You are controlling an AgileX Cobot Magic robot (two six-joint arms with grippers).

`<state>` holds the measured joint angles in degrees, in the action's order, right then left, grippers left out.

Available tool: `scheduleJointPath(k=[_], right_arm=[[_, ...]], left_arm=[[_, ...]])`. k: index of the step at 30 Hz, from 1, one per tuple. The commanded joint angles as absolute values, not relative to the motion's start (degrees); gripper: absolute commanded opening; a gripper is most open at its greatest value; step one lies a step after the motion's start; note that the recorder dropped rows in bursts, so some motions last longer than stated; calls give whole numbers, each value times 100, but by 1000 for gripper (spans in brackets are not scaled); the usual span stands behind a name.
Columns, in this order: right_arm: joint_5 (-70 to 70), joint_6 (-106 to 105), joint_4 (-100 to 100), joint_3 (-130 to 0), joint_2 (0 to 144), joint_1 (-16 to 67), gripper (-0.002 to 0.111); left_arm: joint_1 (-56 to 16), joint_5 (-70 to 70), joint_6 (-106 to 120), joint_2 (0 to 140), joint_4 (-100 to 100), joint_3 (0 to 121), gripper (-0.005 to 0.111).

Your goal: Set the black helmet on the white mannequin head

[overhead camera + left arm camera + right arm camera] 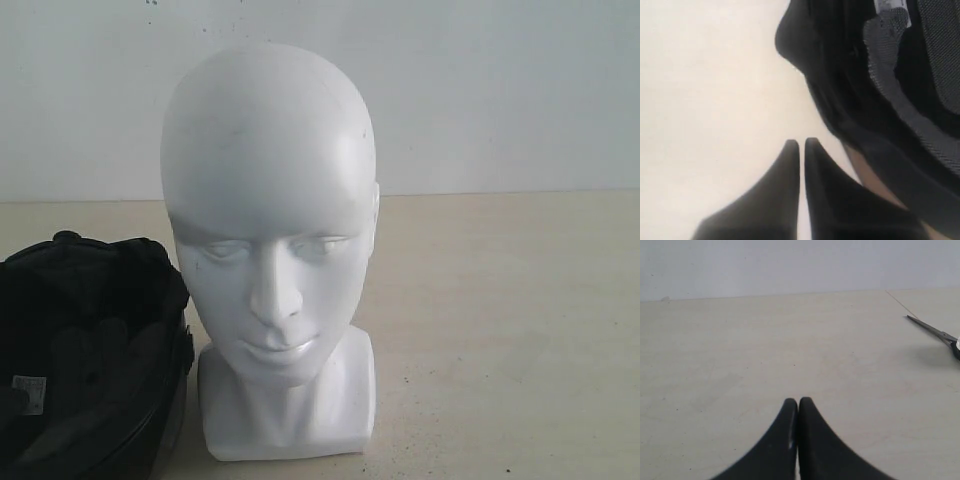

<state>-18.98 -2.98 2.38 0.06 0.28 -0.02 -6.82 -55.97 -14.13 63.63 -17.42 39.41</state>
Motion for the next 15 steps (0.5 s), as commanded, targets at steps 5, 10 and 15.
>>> scheduleJointPath(k=[5, 10, 15], right_arm=[[-1850, -332, 258, 0, 0, -44, 0], [-1850, -332, 258, 0, 0, -44, 0], [-1850, -332, 258, 0, 0, -44, 0]], left_arm=[[-723, -4677, 513, 6406, 1122, 4022, 4], [-723, -4437, 418, 7004, 725, 3955, 4], [-723, -4814, -1056, 7343, -1209, 4029, 4]])
